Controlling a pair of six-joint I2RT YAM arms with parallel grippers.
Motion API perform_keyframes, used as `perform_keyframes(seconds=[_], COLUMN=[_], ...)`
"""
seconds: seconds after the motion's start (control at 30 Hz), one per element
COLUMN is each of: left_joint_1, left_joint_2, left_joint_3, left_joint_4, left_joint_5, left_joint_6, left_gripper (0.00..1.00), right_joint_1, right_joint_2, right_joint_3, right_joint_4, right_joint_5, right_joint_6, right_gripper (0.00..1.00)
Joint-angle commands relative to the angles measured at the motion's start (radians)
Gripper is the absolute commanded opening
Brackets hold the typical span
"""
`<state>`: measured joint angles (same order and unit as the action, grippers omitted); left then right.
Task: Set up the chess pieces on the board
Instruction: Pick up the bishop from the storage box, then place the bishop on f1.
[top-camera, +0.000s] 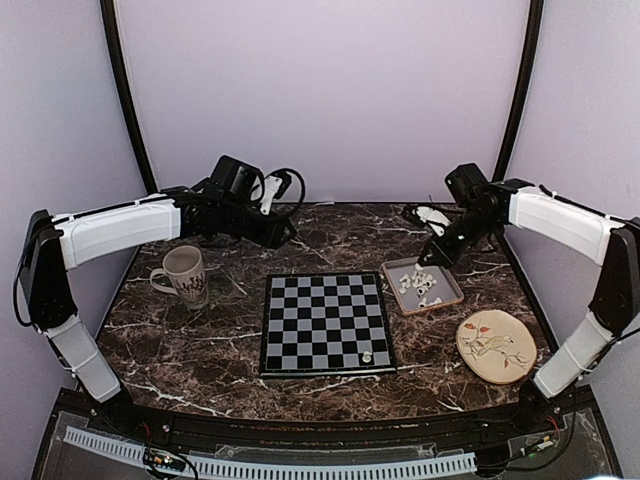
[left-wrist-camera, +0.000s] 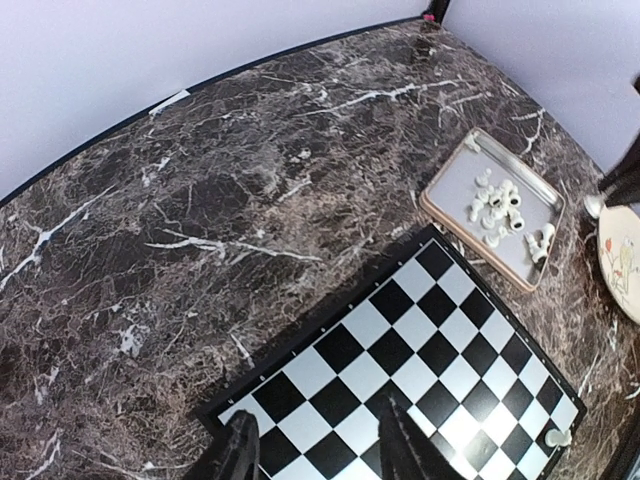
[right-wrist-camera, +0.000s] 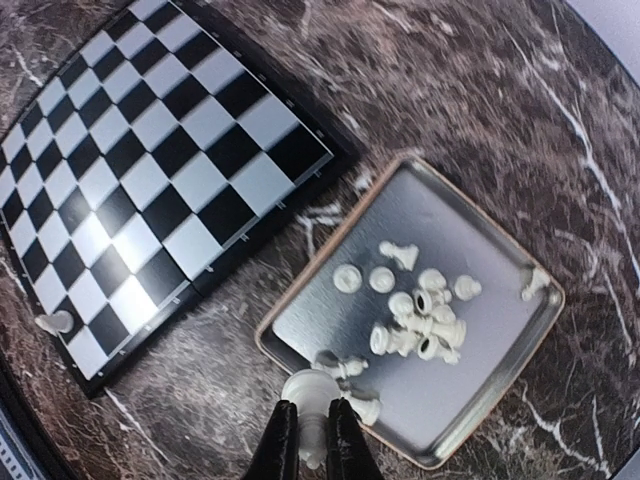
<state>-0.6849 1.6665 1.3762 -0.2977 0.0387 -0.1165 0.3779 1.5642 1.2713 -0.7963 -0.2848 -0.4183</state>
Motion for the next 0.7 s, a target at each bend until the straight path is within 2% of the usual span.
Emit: perform_keyframes(seconds=[0.0,0.27,0.5,0.67], left_joint_1=[0.062,0.11,0.119,0.13], left_joint_2=[0.031,0.028,-0.065,-0.091], left_joint_3=[0.044,0.059,-0.073,-0.088], left_joint_4=[0.053,0.05,0.135,0.127], left_joint_5=[0.102,0.136,0.081,0.097], left_joint_6=[-0.006,0.035,0.041,0.011], left_gripper=[0.46,0.47,0.5,0.5], right_joint_1=[0.103,0.314,0.487,0.593], right_joint_2=[-0.031,0.061,0.167,0.228], right_joint_3=[0.081,0.201,0.256,0.27], right_joint_4=[-0.05,-0.153,-0.201,-0.225], right_joint_5=[-0.043,-0.004,0.089,0.108], right_joint_6=[-0.037,-0.105,-0.148,-0.15], right_gripper=[0.02,0.04,0.04,0.04])
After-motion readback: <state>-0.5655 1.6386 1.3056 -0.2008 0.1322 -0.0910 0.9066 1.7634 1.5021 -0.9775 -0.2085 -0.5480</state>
